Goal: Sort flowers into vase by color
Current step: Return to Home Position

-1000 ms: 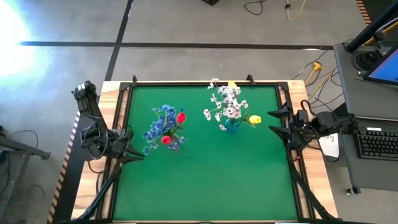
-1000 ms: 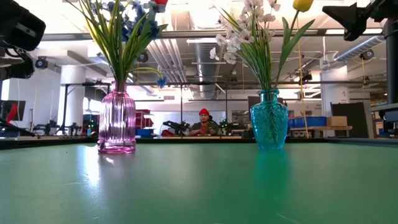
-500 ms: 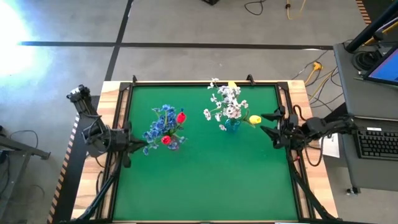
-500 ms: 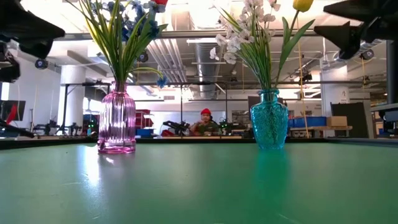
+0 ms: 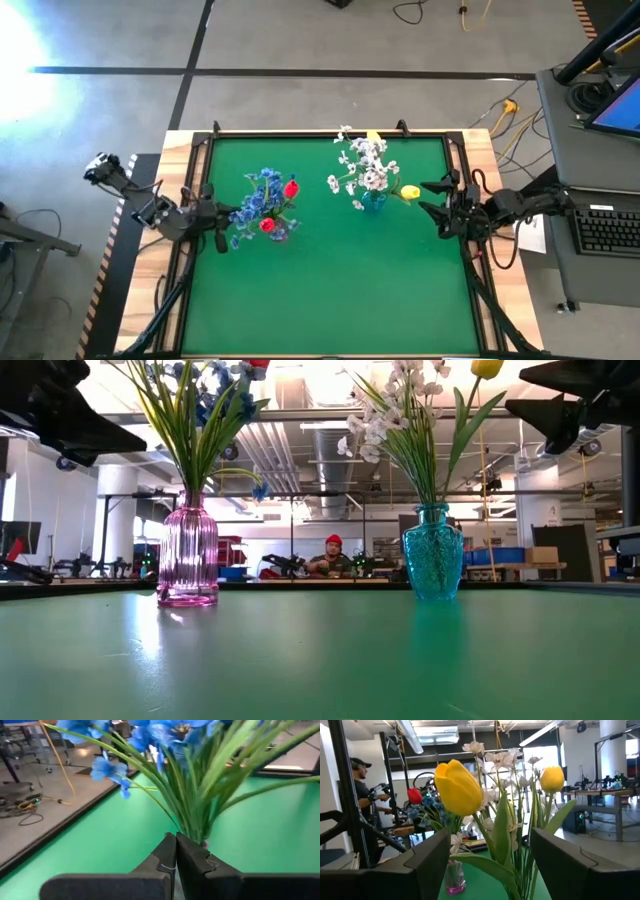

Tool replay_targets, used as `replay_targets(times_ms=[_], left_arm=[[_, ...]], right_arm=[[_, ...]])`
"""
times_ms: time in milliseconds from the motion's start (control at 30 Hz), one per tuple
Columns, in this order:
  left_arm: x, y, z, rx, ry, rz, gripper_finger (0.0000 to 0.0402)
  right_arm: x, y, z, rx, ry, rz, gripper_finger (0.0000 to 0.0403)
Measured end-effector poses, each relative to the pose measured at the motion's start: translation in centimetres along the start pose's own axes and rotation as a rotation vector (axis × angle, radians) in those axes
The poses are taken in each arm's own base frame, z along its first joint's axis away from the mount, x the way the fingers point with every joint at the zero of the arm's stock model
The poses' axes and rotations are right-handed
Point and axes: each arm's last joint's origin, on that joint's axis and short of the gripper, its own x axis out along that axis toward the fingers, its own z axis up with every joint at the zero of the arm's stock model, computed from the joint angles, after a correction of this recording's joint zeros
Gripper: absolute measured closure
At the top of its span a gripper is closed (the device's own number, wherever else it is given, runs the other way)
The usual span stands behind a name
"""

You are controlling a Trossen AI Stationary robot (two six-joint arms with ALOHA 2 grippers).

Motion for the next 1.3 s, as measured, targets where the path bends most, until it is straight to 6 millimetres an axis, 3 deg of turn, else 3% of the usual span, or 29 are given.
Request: replay_targets(times_ms=[200,400,833,1300], left_arm=[[1.0,0.3,-0.3,0.043,-0.034,0.061,0.0402],[1.5,0.5,-0.9,0.061,-0.089,-0.020,0.0402],[-0.2,2.2,-1.3,0.057,-0.260,-0.088,0.0402],[0.5,1.3,-3.3,0.120,-0.216,-0.259,0.0401]], right_arm=[[0.0,0.0,-1.3,0.015,-0.058,0.002,0.0138],[0.0,0.0,-1.4,0.001,-0.058,0.000,0.0145],[0.0,0.0,-1.4,-0.018,-0.061,-0.008,0.0149],[0.1,0.1,-1.6,-0.052,-0.038,-0.009,0.0154]])
